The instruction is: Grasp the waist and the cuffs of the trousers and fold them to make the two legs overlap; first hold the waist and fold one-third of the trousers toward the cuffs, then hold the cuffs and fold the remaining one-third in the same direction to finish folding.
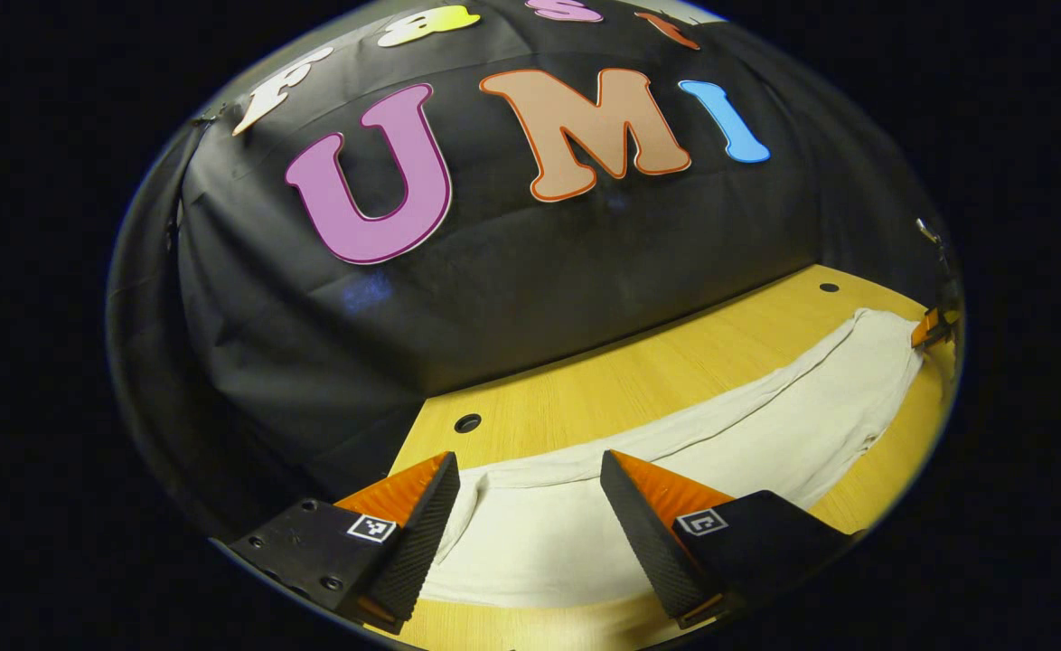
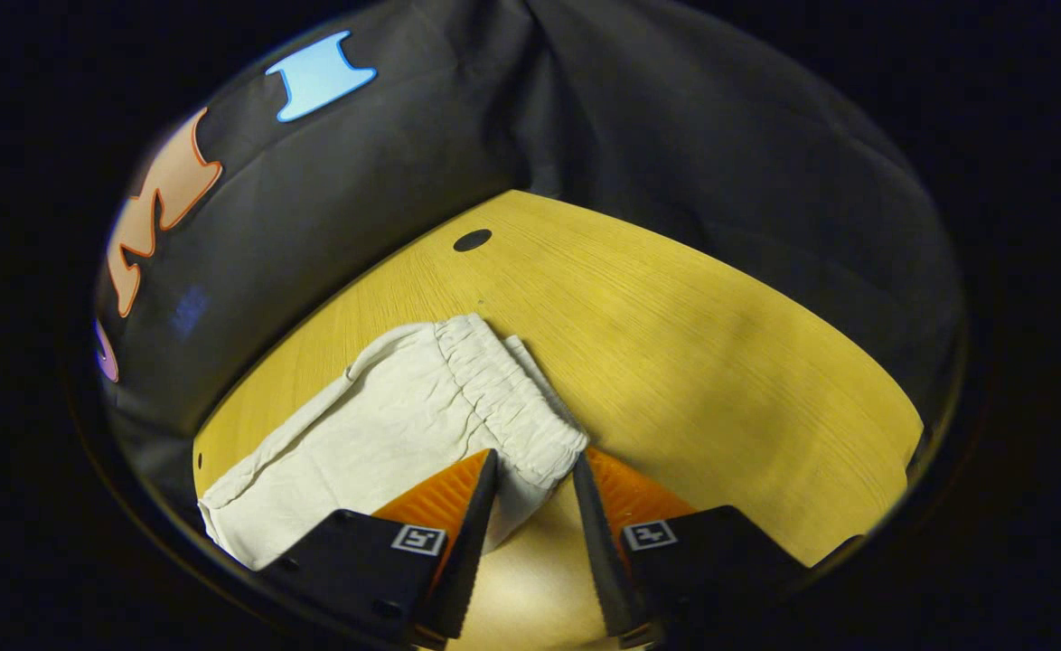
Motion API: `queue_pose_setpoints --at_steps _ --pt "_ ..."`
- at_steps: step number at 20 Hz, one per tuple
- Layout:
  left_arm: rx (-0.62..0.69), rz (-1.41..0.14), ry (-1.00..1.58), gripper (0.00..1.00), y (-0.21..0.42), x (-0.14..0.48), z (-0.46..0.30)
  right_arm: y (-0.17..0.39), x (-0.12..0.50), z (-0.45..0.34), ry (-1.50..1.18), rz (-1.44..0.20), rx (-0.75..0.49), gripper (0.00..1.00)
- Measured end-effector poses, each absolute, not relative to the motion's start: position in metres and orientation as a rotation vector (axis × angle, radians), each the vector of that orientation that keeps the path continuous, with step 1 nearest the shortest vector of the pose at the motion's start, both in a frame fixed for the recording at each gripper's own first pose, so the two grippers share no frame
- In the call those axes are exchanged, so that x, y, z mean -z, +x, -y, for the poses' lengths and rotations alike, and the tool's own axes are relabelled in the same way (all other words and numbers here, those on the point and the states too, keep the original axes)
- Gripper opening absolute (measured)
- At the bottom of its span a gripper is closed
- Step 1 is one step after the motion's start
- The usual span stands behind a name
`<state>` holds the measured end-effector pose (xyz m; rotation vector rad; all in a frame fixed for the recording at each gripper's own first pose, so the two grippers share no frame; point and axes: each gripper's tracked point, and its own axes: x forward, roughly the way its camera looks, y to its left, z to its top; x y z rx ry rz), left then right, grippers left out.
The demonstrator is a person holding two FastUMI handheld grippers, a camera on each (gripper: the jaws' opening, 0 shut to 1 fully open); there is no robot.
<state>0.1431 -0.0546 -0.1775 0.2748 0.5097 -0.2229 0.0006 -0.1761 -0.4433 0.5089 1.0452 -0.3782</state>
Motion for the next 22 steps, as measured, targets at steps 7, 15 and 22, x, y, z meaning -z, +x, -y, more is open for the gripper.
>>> queue_pose_setpoints --at_steps 7,15,22 --pt "0.201 -0.520 0.264 0.96 0.135 0.176 0.068 0.004 0.443 0.180 0.520 -1.037 0.349 0.20" --pt "0.173 -0.521 0.249 0.96 0.129 0.174 0.063 0.016 0.413 0.182 0.481 -0.939 0.284 0.19" --pt "0.187 -0.509 0.220 0.96 0.139 0.175 0.037 0.025 0.360 0.189 0.412 -0.796 0.137 0.19"
